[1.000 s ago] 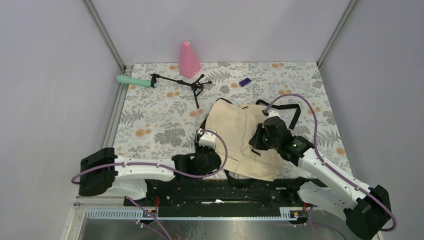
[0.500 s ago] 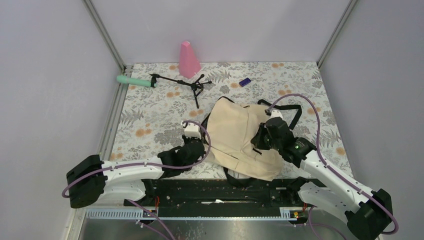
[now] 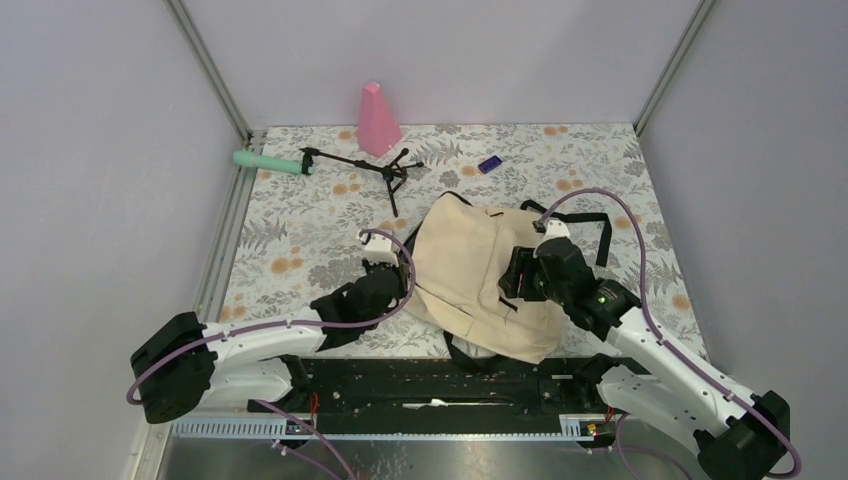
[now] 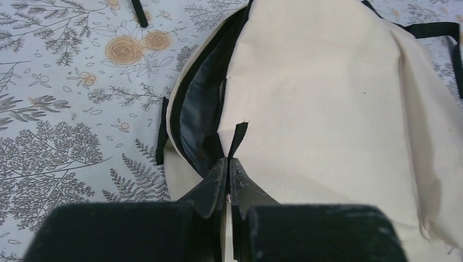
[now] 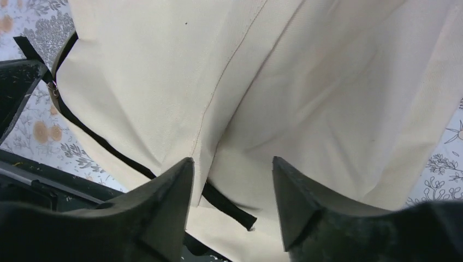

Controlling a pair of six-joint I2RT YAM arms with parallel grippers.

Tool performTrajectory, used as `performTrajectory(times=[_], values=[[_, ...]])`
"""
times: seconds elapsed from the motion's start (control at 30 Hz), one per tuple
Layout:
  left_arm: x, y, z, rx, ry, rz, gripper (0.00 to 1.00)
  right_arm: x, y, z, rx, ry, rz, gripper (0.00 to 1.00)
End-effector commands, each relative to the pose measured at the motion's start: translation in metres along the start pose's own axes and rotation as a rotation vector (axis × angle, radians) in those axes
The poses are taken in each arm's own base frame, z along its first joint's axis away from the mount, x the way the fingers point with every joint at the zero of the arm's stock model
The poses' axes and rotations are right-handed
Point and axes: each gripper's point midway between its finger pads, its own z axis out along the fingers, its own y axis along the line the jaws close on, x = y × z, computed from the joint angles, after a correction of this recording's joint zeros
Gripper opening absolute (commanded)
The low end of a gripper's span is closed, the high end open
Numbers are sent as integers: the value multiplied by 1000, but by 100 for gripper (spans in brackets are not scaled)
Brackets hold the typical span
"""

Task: Pack the student bag
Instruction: Zip the student bag at the center of the board.

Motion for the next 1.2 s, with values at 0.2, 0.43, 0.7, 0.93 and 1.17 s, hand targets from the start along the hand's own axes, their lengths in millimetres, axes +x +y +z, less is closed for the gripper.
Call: performTrajectory(times=[0.2,0.43,0.7,0.93,1.17], values=[[-24,-31,-22,232,-64,-94,0,-38,56,-34,-291,-116,-289,73],[-26,-49,-31,332,-38,-148,0,-38,121,-43,-499,-172,-468,72],[-34,-47,-36,333,-45,-195,0,-20,159,-7,-481,-221,-588,71],[-31,-38,-37,301,-32,-220,0,-9,179,17,-468,-245,-634,71],[-35,-35,-37,294,-35,-227,0,3,184,40,-417,-222,-703,70]])
